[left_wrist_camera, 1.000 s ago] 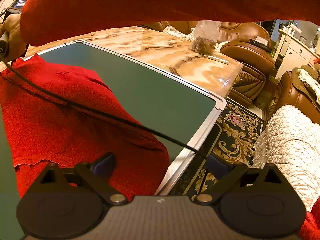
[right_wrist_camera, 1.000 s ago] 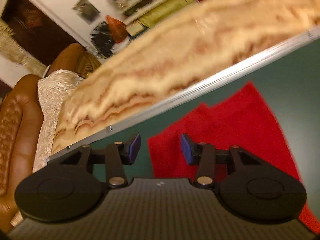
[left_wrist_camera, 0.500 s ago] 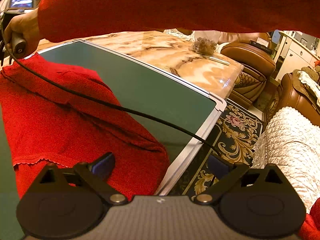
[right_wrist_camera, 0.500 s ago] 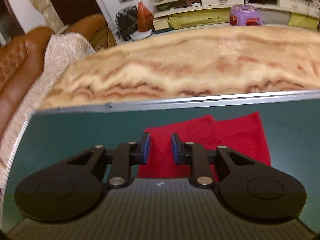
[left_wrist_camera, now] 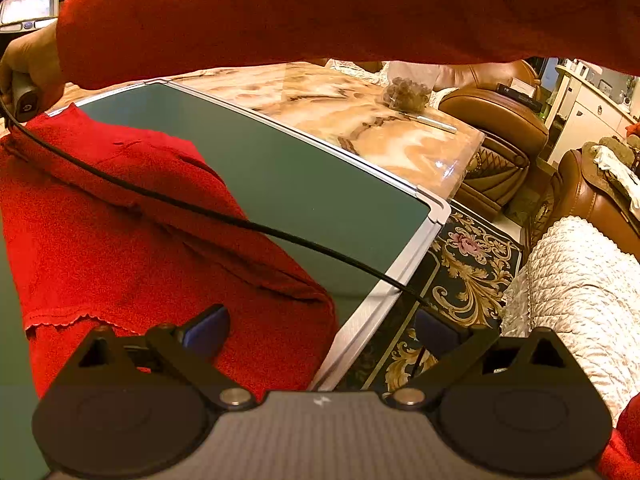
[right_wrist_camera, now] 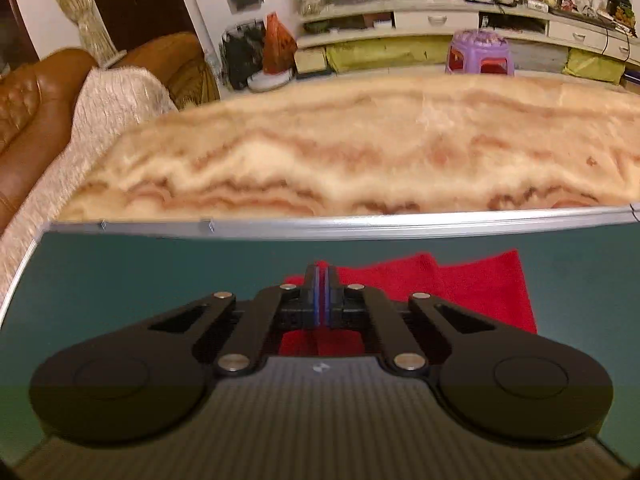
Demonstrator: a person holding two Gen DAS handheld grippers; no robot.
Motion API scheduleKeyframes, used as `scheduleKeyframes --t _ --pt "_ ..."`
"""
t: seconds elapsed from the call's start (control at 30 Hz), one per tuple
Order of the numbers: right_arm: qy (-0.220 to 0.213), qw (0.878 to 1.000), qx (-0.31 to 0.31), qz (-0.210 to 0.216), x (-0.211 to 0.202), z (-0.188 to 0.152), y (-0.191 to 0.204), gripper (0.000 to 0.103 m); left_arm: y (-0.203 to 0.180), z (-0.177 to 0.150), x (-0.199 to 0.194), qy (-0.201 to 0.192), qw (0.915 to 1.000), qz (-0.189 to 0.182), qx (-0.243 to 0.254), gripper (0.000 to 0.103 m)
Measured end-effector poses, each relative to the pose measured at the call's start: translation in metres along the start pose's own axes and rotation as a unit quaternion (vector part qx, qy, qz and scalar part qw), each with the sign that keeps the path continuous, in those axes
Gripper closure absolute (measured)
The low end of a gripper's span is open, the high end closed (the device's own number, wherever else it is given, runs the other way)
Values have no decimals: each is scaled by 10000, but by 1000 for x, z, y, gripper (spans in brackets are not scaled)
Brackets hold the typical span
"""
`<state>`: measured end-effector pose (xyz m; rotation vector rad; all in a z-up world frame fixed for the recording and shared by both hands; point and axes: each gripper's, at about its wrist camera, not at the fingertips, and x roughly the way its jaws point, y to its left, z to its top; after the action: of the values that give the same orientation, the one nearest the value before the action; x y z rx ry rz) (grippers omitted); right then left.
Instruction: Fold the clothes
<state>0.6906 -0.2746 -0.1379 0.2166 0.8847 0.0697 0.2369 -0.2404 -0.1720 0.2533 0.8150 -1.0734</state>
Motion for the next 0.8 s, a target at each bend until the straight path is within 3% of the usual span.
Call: scheduleKeyframes --t 0.13,0.23,0.33,0.43,0.47,0.6,0.67,0.8 --pt "131 9998 -76 -116 11 4 7 99 0 0 -1 0 10000 -7 -4 1" --pt "397 9992 -18 42 24 0 6 96 0 0 -1 1 10000 -1 4 1" --pt "368 9992 -56 151 22 -2 3 88 1 0 -1 2 10000 -3 6 1" --pt "303 9977 279 542 6 4 -12 81 0 0 -1 2 10000 -5 5 1" --pt "234 9969 377 646 -1 7 -19 80 0 0 -1 0 10000 -8 1 1" --pt "-101 9981 513 313 -23 16 -48 80 0 0 -1 -2 10000 2 -5 1" --pt "-93 9982 542 234 -23 17 -60 80 -1 0 -1 3 10000 13 0 1" --pt "157 9973 452 552 -10 8 -64 80 -1 1 0 8 10000 23 4 1"
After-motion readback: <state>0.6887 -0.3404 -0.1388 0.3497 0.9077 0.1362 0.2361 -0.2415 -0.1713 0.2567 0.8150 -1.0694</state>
